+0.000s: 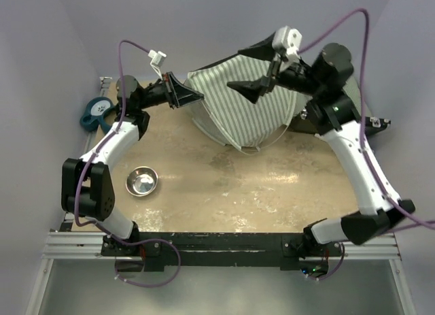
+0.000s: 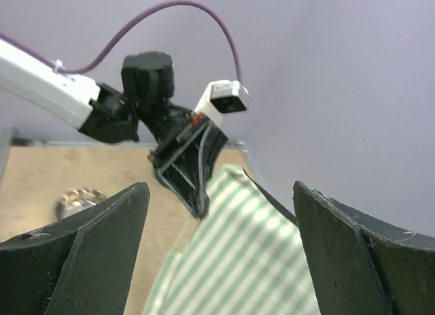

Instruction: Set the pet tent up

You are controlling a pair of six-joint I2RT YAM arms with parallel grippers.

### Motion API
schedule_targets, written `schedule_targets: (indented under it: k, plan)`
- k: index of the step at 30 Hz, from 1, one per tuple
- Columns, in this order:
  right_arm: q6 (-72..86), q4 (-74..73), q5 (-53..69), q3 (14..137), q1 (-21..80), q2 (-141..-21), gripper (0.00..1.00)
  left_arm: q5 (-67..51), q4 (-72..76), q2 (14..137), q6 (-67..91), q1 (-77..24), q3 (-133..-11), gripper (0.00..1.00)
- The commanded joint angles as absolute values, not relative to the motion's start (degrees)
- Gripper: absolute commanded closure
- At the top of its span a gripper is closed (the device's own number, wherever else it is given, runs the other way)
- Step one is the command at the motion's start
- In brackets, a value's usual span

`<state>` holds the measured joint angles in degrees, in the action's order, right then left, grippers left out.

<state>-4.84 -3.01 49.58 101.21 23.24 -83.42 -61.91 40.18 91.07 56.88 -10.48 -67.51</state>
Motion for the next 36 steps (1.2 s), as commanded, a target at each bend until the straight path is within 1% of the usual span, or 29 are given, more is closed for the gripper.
schedule_targets:
  k: [1, 2, 5, 8, 11, 14, 18, 21, 25, 26, 31, 34, 36]
  plan:
    - [-29.3, -19.4, 42.1, 94.8, 22.8, -74.9, 0.12, -65.3, 46.5, 91.8, 65.5, -7.0, -71.4, 1.0]
    - [-36.8, -23.6, 41.2, 92.5, 22.8, -73.2, 0.14, -66.5, 47.3, 92.3, 66.5, -6.8, -72.0, 1.0]
    - [-47.3, -29.2, 36.8, 80.0, 22.8, -67.6, 0.16, -70.3, 49.8, 95.4, 71.2, -6.6, -74.7, 1.0]
    - [-49.9, -24.4, 34.5, 67.5, 22.8, -63.6, 0.17, -70.6, 50.0, 95.8, 70.9, -6.6, -74.9, 1.0]
    - [-49.8, -17.3, 33.4, 60.0, 22.8, -63.7, 0.17, -70.8, 49.7, 96.3, 70.1, -6.6, -75.4, 1.0]
    - [-48.6, -12.3, 33.3, 57.6, 22.8, -68.4, 0.18, -71.3, 48.8, 96.7, 68.8, -6.6, -75.8, 1.0]
    - [-52.6, -15.4, 35.5, 59.3, 22.8, -77.9, 0.22, -71.3, 48.9, 96.8, 68.0, -6.5, -75.2, 1.0]
    - [-54.7, -18.2, 38.0, 59.9, 22.8, -80.8, 0.25, -71.1, 49.7, 97.1, 67.6, -6.5, -74.8, 1.0]
    - [-55.6, -19.8, 41.2, 59.9, 22.9, -81.6, 0.26, -70.8, 50.9, 97.8, 67.7, -6.4, -75.4, 1.0]
    - [-56.0, -20.9, 41.6, 60.1, 22.9, -81.5, 0.28, -70.6, 50.9, 98.1, 67.6, -6.4, -75.8, 1.0]
    - [-59.8, -25.9, 38.6, 56.6, 22.5, -76.2, 0.31, -70.4, 50.3, 98.6, 66.7, -6.2, -77.0, 1.0]
    - [-60.0, -25.8, 38.6, 54.1, 22.4, -73.0, 0.32, -70.6, 50.1, 98.9, 66.7, -6.1, -77.2, 1.0]
    - [-58.4, -22.3, 38.2, 53.1, 22.5, -72.9, 0.32, -70.5, 50.4, 99.1, 66.7, -6.1, -77.0, 1.0]
